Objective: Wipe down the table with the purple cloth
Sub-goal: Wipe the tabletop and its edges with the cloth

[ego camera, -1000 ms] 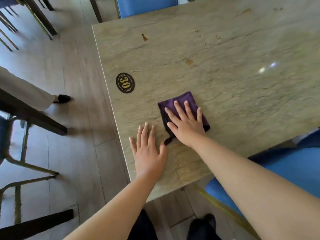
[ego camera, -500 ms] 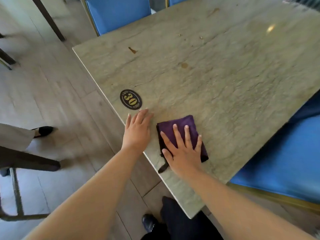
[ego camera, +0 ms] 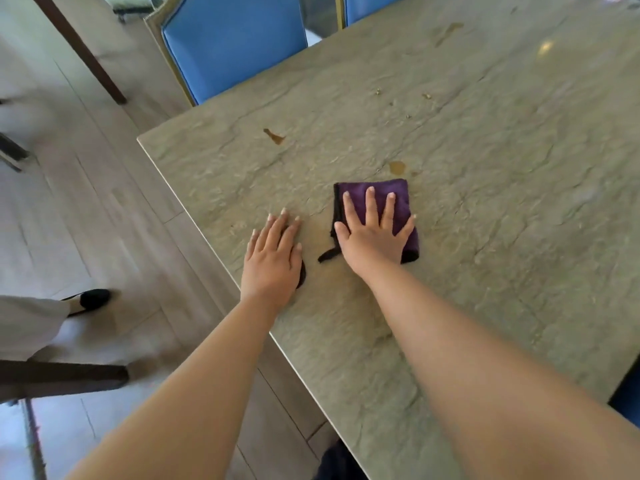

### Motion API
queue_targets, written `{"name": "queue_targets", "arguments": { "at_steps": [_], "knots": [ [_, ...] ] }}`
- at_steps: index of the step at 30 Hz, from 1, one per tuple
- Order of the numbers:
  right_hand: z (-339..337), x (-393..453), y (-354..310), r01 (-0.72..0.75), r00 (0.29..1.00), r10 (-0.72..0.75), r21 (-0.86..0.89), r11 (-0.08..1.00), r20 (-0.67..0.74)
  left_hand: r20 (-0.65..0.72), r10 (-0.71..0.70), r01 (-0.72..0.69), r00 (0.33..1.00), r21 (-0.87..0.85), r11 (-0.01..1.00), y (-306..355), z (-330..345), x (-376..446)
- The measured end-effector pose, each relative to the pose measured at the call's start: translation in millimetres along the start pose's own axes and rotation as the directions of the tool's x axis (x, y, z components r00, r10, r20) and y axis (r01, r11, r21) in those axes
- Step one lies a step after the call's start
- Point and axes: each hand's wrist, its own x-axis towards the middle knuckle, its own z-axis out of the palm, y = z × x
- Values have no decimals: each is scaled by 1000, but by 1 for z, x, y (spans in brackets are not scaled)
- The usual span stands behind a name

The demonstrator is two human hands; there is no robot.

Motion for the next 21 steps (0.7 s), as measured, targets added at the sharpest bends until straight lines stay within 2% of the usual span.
{"name": "queue_targets", "arguments": {
  "at_steps": [2,4,5,7,8,9,10,11,13,14,16,18,21],
  "knots": [
    [0,-5,-18,9,1000,-9,4,1000,20,21,8,-8,1000,-42,999,-4,-2,1],
    [7,-25,-19,200,980,-201,-48,979,-6,43,-7,12,999,-114,993,-6,-7,3],
    [10,-34,-11,328,944,-330,-86,941,-5,49,-34,41,998,-157,987,-6,-10,5],
    [5,-37,16,568,823,-563,-128,813,74,46,-89,96,995,-192,977,-4,-15,11],
    [-2,-31,32,640,768,-629,-120,759,121,35,-94,98,995,-176,979,-3,-17,15],
    [-9,-22,46,667,744,-650,-107,738,152,27,-76,80,997,-154,985,-3,-18,21],
    [-15,-12,57,644,763,-627,-101,758,157,33,-40,44,999,-135,990,-4,-20,27],
    [-18,-2,65,567,822,-554,-97,818,135,51,14,-7,999,-118,993,-4,-20,35],
    [-19,11,64,265,964,-263,-63,962,41,113,140,-131,984,-81,988,-7,-19,55],
    [-17,16,54,90,996,-90,-31,995,-2,144,189,-181,971,-68,981,-8,-18,66],
    [-12,20,19,-171,985,172,30,985,-25,193,257,-251,947,-59,966,-12,-18,90],
    [-6,17,-17,-260,965,262,69,963,-17,236,307,-296,922,-82,952,-17,-20,113],
    [-2,7,-44,-209,977,211,54,976,-31,282,352,-311,893,-179,933,-24,-28,138]
  ]
}}
